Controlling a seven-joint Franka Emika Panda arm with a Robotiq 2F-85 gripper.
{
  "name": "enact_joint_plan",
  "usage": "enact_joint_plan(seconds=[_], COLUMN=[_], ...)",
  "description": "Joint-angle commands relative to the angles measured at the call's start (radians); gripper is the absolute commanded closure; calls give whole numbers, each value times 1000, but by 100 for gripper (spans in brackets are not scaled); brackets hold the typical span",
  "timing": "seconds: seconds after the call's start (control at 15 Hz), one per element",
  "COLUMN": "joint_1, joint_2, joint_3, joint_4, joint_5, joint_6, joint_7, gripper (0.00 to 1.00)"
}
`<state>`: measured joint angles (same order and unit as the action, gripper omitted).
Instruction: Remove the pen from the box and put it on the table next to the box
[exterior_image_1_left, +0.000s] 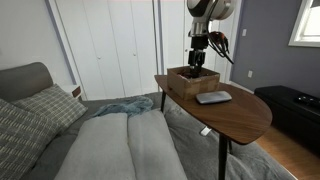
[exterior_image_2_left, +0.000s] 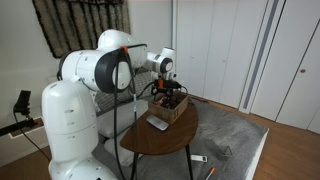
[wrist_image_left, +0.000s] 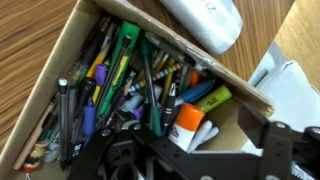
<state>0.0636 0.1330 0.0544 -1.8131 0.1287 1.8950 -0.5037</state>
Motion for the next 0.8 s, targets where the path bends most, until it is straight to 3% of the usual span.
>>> enact_joint_plan(seconds=[0.0,0.13,0.27,0.33,0.4,0.6,0.67,0.73], joint_1=[-27,-39,-50,-55,-58,-67,-66,-57], joint_2=[56,93,123,135,145,156,155,140], joint_3=[2,3,6,7,7,15,19,21], joint_4=[56,83,103,114,123,137,141,135], joint_5=[-29,-27,-20,-18,-22,-4,-6,-26], joint_6=[-1,-16,-15,-14,-14,5,4,-4], joint_7=[-48,-69,-84,-90,-87,-105,-112,-104], gripper=[6,6,13,21,20,55,60,46])
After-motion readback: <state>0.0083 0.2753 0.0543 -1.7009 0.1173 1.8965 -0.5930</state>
